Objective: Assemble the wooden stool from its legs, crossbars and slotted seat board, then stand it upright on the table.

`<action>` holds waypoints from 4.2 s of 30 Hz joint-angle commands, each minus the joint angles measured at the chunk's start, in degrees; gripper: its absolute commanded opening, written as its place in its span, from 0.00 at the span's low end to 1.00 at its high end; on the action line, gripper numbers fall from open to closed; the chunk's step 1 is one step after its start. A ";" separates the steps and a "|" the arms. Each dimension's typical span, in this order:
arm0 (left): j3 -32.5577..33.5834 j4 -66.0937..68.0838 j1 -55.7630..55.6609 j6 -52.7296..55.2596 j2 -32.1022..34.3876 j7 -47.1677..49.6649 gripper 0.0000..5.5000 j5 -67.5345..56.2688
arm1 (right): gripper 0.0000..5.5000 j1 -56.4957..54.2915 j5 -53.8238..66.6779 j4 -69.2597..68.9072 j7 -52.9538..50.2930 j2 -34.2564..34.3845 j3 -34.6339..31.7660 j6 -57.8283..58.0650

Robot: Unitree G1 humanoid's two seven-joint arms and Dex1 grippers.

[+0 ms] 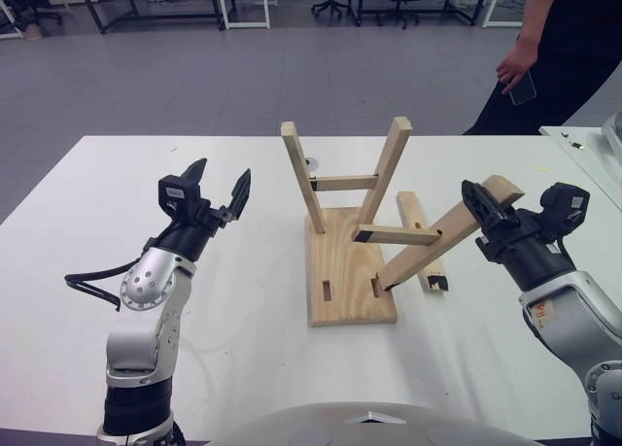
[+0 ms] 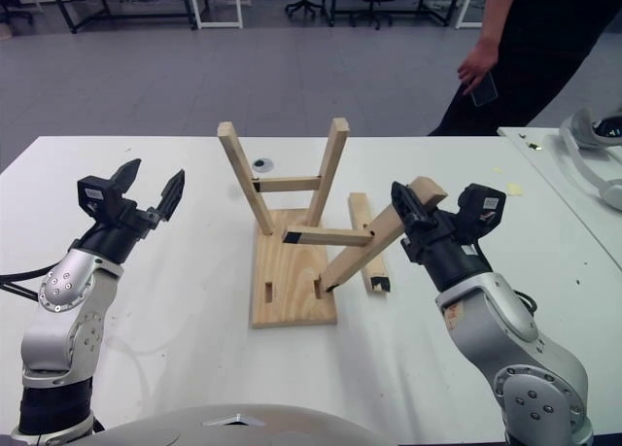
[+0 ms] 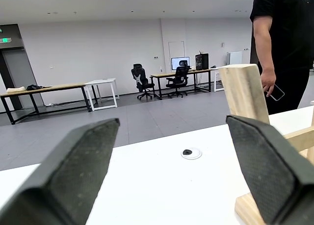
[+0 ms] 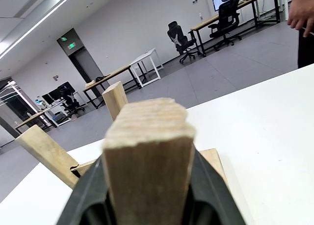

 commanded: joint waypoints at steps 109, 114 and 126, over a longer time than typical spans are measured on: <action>11.35 27.22 -60.92 26.65 -10.32 3.37 0.73 -49.25 | 0.38 -49.10 -60.75 34.81 48.36 -6.17 13.95 -19.86; 11.30 28.82 -62.18 28.12 -11.08 5.34 0.73 -53.92 | 0.38 -50.43 -59.93 28.82 51.81 -0.79 17.93 -21.02; 13.58 26.87 -60.11 25.36 -9.09 6.38 0.48 -57.30 | 0.38 -45.31 -60.03 29.63 60.22 -2.31 16.03 -20.14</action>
